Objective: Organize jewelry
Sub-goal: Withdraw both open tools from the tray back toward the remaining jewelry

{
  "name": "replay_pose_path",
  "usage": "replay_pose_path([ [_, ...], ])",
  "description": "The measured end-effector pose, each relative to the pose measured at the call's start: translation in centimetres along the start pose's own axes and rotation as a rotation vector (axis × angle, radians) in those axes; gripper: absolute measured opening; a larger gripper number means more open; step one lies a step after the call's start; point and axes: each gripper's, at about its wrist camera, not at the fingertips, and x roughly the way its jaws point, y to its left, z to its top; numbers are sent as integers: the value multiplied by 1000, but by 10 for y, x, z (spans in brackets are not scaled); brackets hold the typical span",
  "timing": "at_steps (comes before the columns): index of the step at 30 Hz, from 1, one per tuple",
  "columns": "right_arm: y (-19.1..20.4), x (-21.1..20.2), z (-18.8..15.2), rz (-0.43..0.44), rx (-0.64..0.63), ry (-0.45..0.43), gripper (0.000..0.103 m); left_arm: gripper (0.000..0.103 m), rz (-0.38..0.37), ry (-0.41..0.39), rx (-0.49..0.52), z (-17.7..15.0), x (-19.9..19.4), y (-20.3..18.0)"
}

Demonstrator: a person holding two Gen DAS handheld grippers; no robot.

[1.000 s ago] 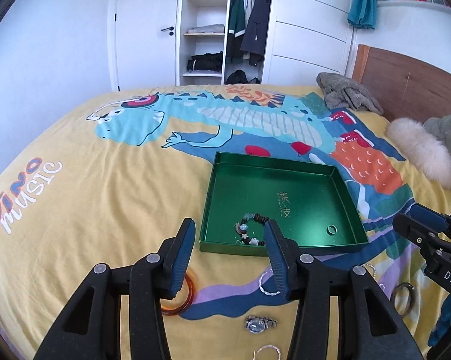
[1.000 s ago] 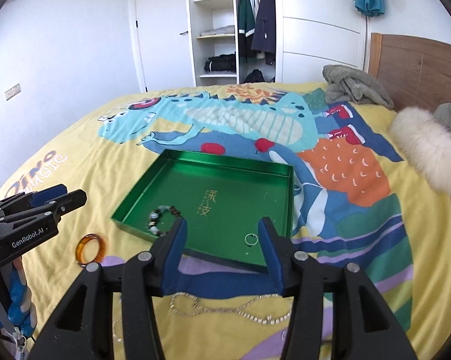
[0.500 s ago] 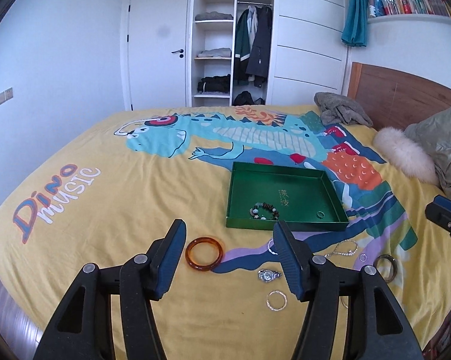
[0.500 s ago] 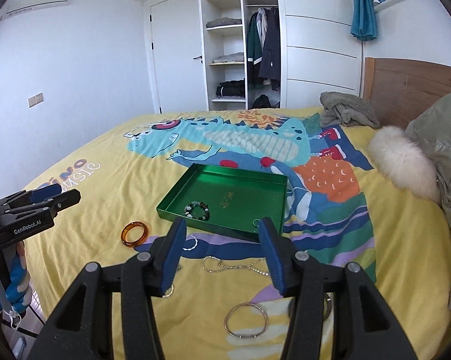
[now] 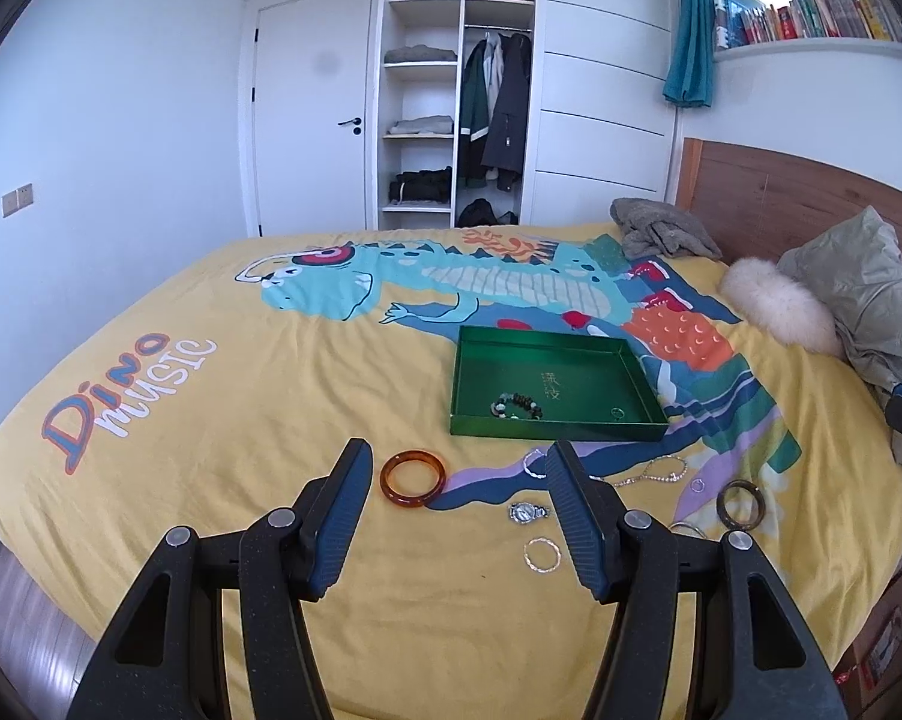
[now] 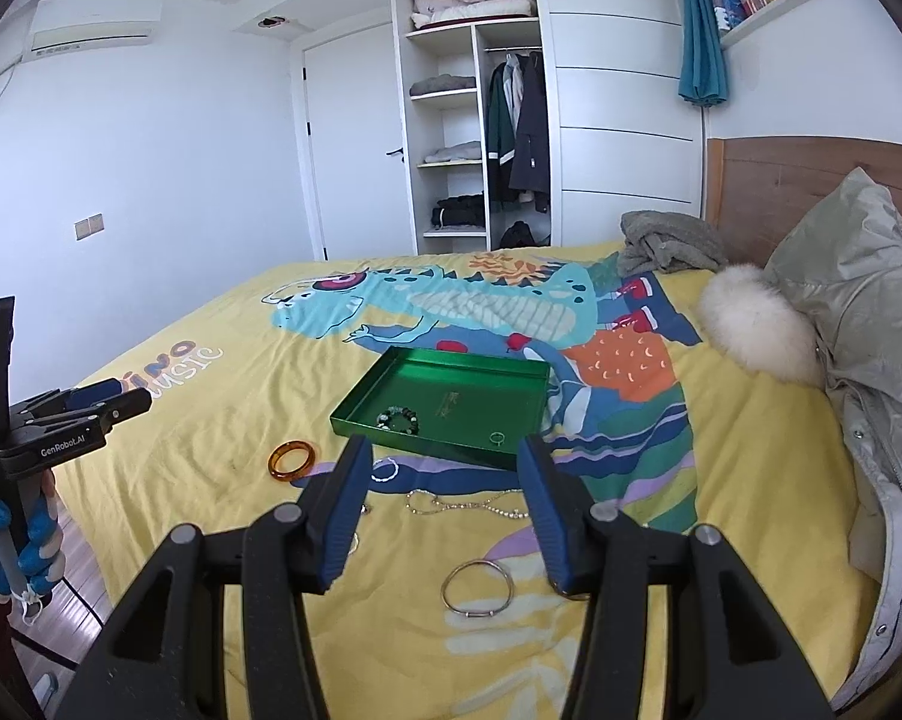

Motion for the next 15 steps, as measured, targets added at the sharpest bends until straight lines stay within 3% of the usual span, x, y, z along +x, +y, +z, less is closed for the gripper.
replay_pose_path([
  [5,-10,-10,-14,4,5,0,48,56,-19,20,1,-13,3,-4],
  [15,-43,10,-41,-2,27,60,48,54,-58,115,-29,-44,40,-20],
])
